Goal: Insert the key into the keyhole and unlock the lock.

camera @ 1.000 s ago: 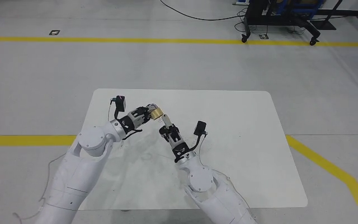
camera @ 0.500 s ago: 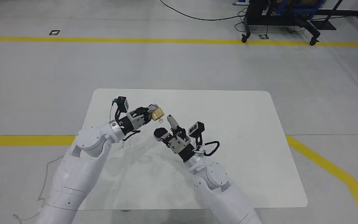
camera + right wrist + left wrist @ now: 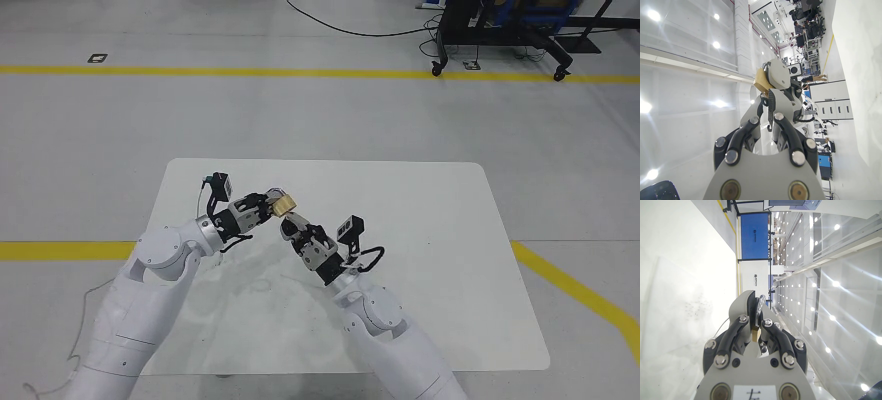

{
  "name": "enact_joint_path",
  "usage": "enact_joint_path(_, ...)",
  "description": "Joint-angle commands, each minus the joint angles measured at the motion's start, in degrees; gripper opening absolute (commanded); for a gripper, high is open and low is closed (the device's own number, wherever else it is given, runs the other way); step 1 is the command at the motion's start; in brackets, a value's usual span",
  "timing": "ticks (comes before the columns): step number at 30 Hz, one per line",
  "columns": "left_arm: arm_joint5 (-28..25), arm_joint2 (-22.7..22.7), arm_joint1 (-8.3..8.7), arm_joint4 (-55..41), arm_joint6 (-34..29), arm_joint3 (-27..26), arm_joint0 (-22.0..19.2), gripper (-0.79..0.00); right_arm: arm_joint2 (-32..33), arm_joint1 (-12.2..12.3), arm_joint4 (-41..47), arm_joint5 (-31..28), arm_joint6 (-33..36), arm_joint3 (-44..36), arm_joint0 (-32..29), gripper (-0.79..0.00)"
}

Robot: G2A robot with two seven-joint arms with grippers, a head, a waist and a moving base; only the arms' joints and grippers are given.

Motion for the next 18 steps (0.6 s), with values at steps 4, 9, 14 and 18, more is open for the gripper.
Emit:
enact_joint_path(4,0.0,-0.1,-0.05,0.1,-0.1,0.1,0.0,-0.785,0.0,-0.1,0.1,0.4,-0.4,0.0,0.1,-0.785)
enact_joint_path(9,-0.5,-0.1,-0.07,0.4,-0.3,-0.1,0.0,-0.785,0.2,-0.1,5.3,2.7,3.1,-0.2,0.0,-0.785)
enact_joint_path(14,-1.4,-0.3,-0.04,1.1,-1.1,-0.3,0.1,-0.785,2.4,0.1,16.9,8.0,11.0,-0.3,-0.4,-0.785)
enact_joint_path(18,-2.7,-0.4,-0.04,1.4,-1.8,-0.5,0.2,-0.785,5.3,0.3,32.6,17.6,19.9,0.6,-0.5,-0.785)
